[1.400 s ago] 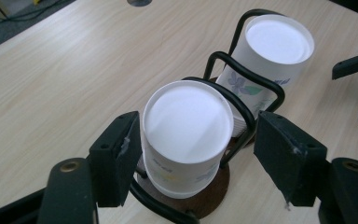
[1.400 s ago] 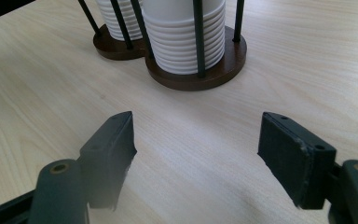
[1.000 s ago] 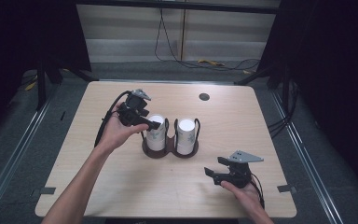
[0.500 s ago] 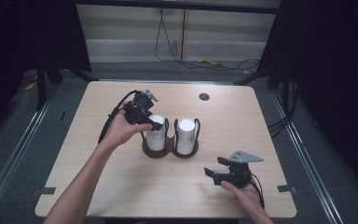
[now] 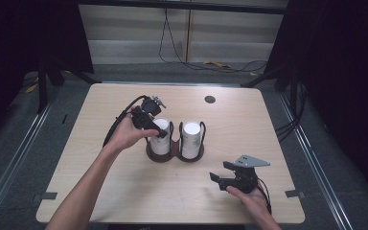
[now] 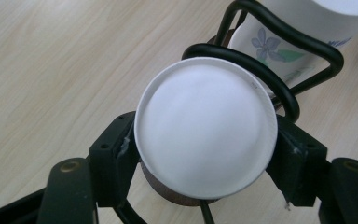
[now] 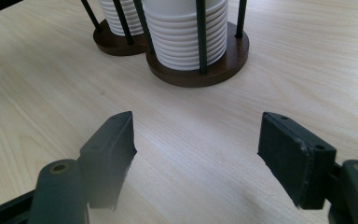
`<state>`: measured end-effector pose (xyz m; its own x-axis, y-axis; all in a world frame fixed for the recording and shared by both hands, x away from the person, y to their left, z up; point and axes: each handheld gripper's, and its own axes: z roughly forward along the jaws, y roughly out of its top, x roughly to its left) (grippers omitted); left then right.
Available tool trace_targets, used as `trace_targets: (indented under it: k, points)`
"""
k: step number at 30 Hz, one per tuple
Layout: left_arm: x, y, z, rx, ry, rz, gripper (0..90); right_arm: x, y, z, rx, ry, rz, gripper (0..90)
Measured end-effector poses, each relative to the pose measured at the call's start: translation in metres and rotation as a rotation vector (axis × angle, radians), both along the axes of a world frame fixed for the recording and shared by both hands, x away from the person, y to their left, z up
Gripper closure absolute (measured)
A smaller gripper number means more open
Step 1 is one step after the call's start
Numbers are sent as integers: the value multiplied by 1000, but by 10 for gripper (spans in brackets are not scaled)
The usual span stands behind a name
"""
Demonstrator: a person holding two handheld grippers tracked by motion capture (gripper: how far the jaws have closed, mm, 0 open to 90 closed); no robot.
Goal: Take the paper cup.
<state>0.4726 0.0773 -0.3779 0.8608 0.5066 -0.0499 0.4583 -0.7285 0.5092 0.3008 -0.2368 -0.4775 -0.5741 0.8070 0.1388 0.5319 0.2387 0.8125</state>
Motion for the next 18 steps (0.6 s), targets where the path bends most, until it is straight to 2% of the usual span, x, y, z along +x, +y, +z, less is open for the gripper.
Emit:
trace_targets:
  k: [8,11,18]
  points:
    - [2,-2,-3,-2,16,12,313,0,1,0,-2,4,6,271]
    - [3,-4,-4,17,7,10,310,0,1,0,-3,5,8,271]
    - [2,-6,-4,30,4,11,314,0,1,0,-3,4,10,271]
